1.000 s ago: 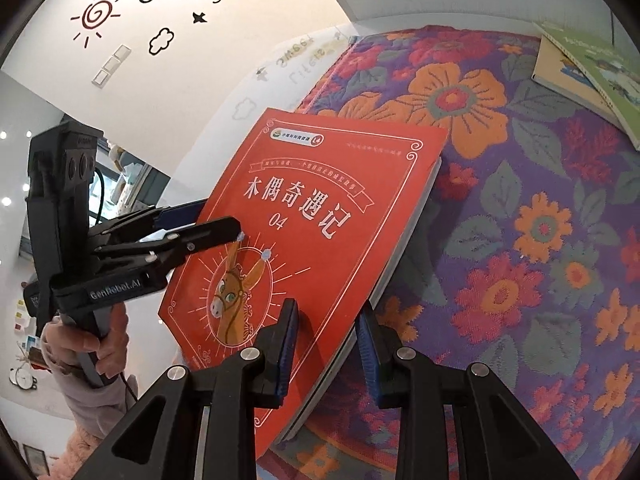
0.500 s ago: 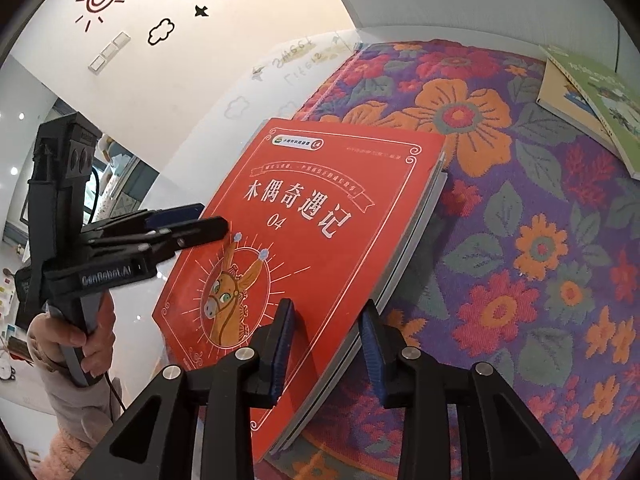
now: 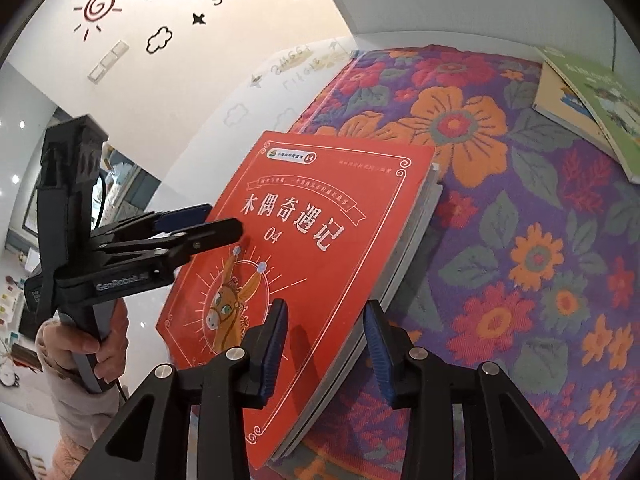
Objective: Organize books
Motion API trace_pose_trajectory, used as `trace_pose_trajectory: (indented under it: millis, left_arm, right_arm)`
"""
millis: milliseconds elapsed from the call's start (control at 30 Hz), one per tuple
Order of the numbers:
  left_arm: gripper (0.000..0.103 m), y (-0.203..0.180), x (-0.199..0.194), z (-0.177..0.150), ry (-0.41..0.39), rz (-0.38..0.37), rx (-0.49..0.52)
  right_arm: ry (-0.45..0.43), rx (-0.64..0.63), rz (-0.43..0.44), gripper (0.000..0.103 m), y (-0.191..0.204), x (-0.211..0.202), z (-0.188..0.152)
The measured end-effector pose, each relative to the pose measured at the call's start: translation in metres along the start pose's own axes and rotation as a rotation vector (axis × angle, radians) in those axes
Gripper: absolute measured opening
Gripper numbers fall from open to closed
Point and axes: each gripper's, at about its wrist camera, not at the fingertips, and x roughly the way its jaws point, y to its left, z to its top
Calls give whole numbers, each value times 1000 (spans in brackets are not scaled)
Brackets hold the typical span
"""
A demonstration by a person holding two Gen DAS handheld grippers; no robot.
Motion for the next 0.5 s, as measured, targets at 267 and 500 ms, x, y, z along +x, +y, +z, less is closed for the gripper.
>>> trace_pose_trajectory:
  millis: [267, 500]
  left_arm:
    - [59, 1, 0, 1, 4, 4, -9]
    - [59, -20, -41, 2, -124, 114, -18]
  right_arm:
    - [10, 3, 18, 45, 0, 5, 2]
    - [-55, 7, -41, 46, -20, -34, -14]
